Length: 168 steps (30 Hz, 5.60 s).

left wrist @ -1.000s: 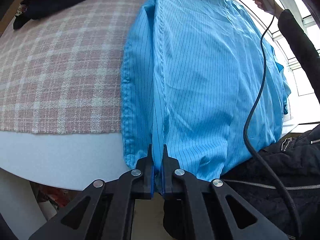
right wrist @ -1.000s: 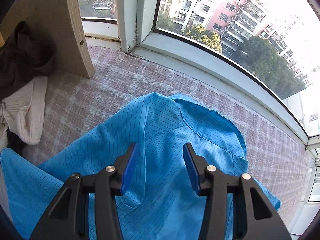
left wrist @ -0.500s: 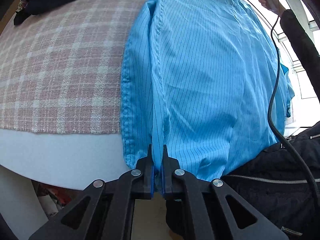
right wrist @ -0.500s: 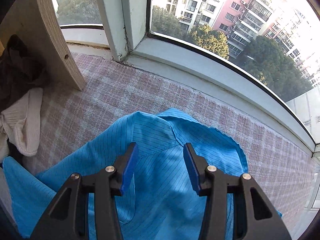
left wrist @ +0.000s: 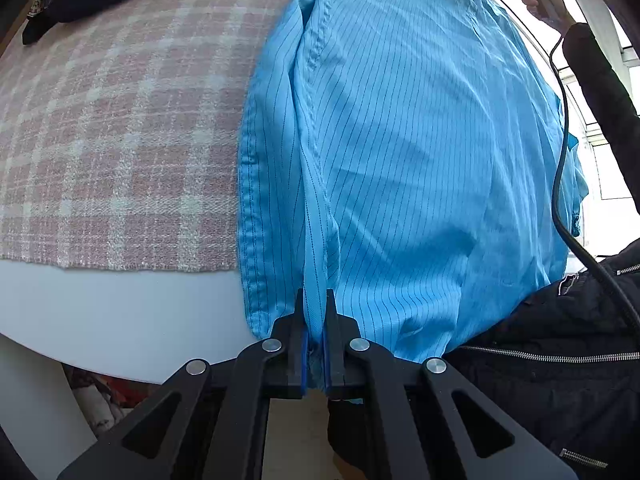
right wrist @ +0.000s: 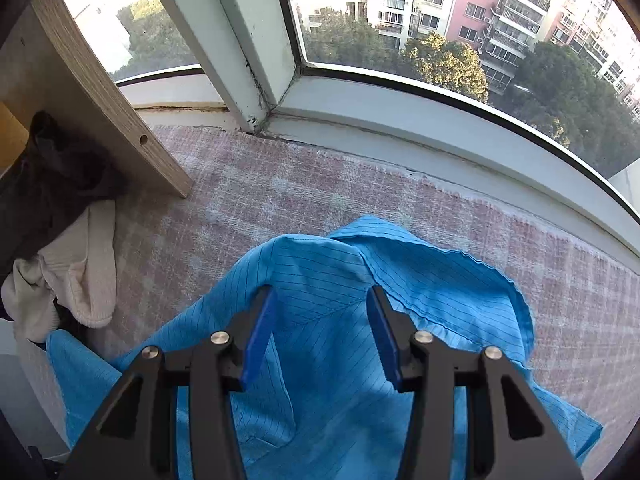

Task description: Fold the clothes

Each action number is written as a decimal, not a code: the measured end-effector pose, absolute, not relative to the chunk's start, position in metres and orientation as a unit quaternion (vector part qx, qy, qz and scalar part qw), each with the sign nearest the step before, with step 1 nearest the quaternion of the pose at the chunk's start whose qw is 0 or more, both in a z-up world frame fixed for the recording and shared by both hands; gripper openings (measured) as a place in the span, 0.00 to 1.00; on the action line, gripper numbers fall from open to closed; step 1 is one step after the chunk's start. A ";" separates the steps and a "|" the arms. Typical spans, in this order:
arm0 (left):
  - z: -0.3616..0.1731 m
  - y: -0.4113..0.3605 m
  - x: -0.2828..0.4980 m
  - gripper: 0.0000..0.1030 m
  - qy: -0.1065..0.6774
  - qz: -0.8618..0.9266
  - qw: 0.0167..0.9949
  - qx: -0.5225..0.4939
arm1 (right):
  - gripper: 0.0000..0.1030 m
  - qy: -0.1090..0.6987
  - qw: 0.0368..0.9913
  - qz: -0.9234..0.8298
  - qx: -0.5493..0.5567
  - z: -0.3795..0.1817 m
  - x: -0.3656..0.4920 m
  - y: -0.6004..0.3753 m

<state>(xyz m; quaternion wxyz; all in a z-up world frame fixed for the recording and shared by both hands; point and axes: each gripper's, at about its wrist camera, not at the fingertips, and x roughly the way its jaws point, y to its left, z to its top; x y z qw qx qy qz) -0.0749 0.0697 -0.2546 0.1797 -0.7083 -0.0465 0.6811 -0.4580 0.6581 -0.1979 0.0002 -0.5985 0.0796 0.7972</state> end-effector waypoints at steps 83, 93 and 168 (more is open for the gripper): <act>-0.240 0.101 -0.031 0.32 -0.016 0.716 0.122 -0.687 | 0.23 -0.331 -0.328 0.690 -0.554 -0.172 -0.351 0.359; -0.268 0.142 -0.070 0.28 0.013 0.679 0.134 -0.722 | 0.35 -0.377 -0.358 0.666 -0.535 -0.169 -0.348 0.327; -0.196 0.261 0.011 0.10 0.041 0.694 0.301 -0.652 | 0.62 -0.080 -0.218 0.773 -0.590 -0.198 -0.277 0.563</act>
